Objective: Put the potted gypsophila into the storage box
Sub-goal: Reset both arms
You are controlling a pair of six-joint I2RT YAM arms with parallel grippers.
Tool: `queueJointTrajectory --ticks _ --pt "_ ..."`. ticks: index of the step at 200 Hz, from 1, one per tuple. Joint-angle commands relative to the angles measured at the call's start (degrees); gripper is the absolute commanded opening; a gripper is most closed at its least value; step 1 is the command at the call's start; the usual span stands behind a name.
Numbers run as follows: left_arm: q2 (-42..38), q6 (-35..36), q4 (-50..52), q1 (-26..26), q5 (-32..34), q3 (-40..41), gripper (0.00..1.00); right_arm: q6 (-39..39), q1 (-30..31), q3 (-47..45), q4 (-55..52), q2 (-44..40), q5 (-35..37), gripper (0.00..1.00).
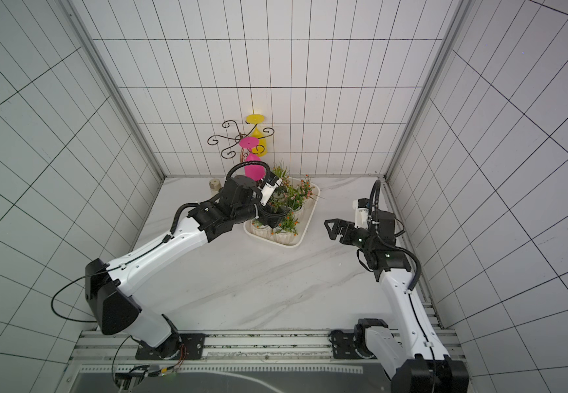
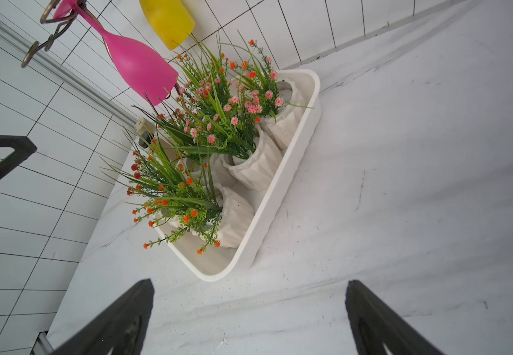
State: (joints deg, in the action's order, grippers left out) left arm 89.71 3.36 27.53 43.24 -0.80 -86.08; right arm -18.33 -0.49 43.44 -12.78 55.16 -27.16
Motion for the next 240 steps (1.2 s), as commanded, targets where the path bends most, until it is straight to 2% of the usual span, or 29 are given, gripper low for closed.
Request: queueJointTrajectory --ticks 1,22,69,85,122,153,196,240 --pt "-1.61 1.26 -2.49 0.00 5.75 1.96 0.97 2.32 -0.57 1.24 5.30 0.39 5.30 0.97" --pt "-2.52 0.86 -6.93 -0.07 14.03 4.28 0.97 3.72 -0.61 -0.14 9.11 1.07 10.45 0.97" --pt "-4.06 2.71 -16.84 -1.78 26.51 10.75 0.97 9.14 -0.57 -6.12 23.63 3.79 17.47 0.97" --pt "-5.66 0.51 -18.95 -5.47 27.20 13.50 0.97 12.04 -0.56 -7.67 27.96 5.11 19.30 0.98" --pt "-10.19 -9.73 -22.67 -19.92 23.66 21.57 0.97 16.83 -1.06 -10.72 36.14 8.56 22.03 0.99" --pt "-13.09 -10.56 -31.53 -28.28 26.61 32.43 0.97 16.92 -4.28 -14.41 42.48 10.01 20.81 0.99" --pt "-12.16 -9.51 -43.56 -34.11 30.37 44.33 0.97 16.95 -7.67 -18.99 50.45 13.53 19.25 0.99" --pt "-9.11 -8.02 -57.05 -34.54 27.97 52.73 0.97 18.71 -7.77 -23.99 60.39 15.86 18.66 0.99"
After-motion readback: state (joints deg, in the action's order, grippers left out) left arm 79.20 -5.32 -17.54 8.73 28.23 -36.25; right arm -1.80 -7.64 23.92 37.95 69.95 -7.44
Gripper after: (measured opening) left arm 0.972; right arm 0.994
